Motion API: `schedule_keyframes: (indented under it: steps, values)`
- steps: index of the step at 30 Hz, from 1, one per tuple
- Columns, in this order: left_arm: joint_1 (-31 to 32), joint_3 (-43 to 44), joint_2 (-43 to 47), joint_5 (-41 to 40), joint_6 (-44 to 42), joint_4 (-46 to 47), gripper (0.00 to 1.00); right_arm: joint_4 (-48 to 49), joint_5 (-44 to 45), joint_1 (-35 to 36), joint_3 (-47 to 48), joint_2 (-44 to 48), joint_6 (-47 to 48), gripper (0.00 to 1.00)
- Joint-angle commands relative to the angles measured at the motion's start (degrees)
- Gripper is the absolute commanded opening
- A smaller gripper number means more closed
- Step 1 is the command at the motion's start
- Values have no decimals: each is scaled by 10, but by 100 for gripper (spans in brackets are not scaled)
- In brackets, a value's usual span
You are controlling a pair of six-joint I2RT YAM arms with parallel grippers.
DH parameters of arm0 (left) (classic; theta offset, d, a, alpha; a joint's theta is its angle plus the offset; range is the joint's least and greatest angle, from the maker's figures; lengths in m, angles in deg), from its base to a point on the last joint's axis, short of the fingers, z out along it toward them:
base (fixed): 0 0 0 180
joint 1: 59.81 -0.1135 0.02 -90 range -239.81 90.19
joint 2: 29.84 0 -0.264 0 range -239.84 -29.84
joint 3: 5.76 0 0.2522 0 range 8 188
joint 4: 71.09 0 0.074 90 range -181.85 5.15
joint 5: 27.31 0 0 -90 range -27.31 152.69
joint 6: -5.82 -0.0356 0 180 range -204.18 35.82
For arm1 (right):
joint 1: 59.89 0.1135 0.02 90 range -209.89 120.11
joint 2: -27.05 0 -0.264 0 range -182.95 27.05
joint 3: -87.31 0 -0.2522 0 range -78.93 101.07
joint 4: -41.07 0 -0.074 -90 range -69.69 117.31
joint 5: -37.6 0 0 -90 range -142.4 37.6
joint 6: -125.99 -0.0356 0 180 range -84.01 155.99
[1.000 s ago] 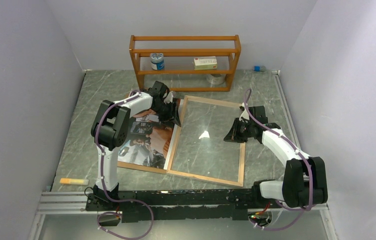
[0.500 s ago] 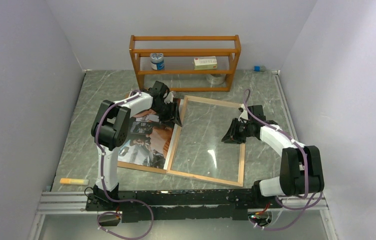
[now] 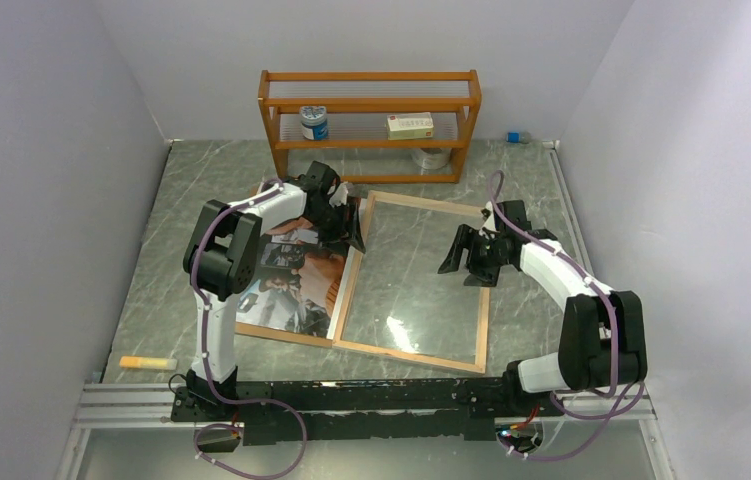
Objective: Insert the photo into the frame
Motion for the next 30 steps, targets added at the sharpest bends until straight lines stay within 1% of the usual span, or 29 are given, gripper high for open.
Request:
schedule_keyframes:
  steps: [1, 5, 7, 9, 13, 16, 20, 23, 30]
  values:
    - [6, -1, -27, -44, -17, -35, 63, -33, 59, 3, 34, 2, 2, 78]
    - [6, 4, -27, -43, -18, -36, 64, -26, 74, 3, 28, 8, -5, 76]
    - [6, 4, -27, -43, -18, -37, 64, -13, 69, 3, 18, 15, -9, 72]
    - [6, 3, -27, -45, -18, -37, 64, 17, 54, 2, 2, 27, -13, 63]
    - [6, 0, -29, -48, -18, -36, 61, 75, 32, 2, -34, 49, -33, 39]
    - [6, 0, -33, -53, -16, -37, 59, 116, 23, 2, -65, 68, -51, 24]
    - [6, 2, -39, -64, -13, -41, 57, 171, 14, 2, -105, 106, -57, 10]
    - [5, 2, -42, -66, -13, -41, 57, 192, 11, 2, -122, 128, -54, 1]
    - [6, 2, -46, -68, -11, -41, 56, 236, -18, 2, -151, 154, -45, 0]
